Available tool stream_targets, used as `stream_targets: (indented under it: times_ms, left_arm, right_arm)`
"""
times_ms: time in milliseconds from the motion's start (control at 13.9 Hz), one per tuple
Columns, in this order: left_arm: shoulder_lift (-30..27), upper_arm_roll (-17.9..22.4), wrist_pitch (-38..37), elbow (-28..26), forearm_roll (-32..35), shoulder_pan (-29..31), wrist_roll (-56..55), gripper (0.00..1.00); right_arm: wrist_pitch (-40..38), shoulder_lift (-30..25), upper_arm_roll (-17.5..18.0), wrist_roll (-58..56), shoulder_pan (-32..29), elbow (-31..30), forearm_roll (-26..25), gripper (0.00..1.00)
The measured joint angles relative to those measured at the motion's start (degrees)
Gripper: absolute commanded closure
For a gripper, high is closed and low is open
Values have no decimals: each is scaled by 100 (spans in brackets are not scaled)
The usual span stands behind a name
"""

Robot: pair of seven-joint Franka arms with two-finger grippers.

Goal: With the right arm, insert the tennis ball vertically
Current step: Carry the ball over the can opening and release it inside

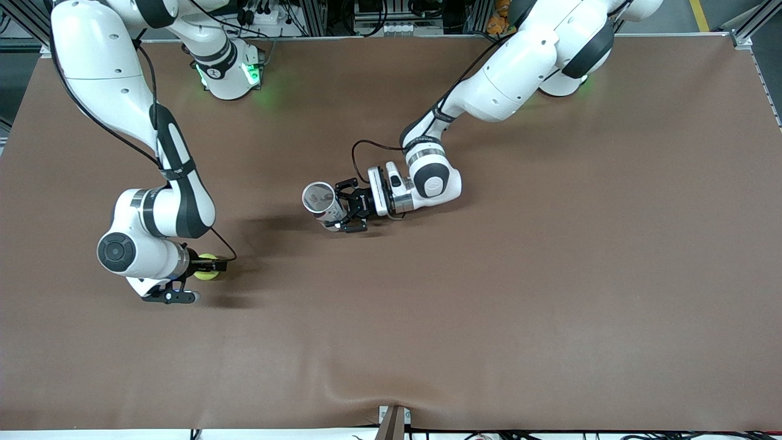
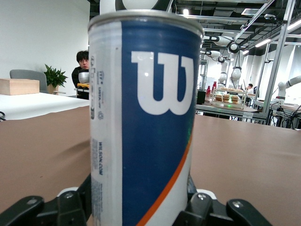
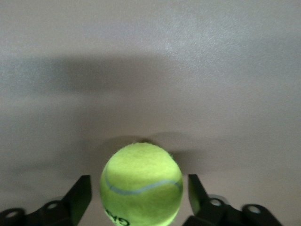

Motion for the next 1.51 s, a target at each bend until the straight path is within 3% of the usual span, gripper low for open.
stream_targets:
  times_ms: [288,359,719,1150,1510]
  left_arm:
    - [0,1,0,0,0,0,8,28]
    - [0,1,0,-1,0,0,8,28]
    - [0,3,0,-2,0,0,9,28]
    - [0,5,-2,-3,0,-2,9,28]
    - [0,5,-2,-4,0,-2,9,28]
  right_arm:
    - [54,7,-7,-1,-3,23,-44,96]
    - [77,8,-9,-1,-4,23,-56,100]
    - [-233,-110,0,21,55,221,-62,100]
    - [-3591,-927,74,2151,826,1685,43,100]
    - [-4278,-959,112,3980,1608,2166,726,100]
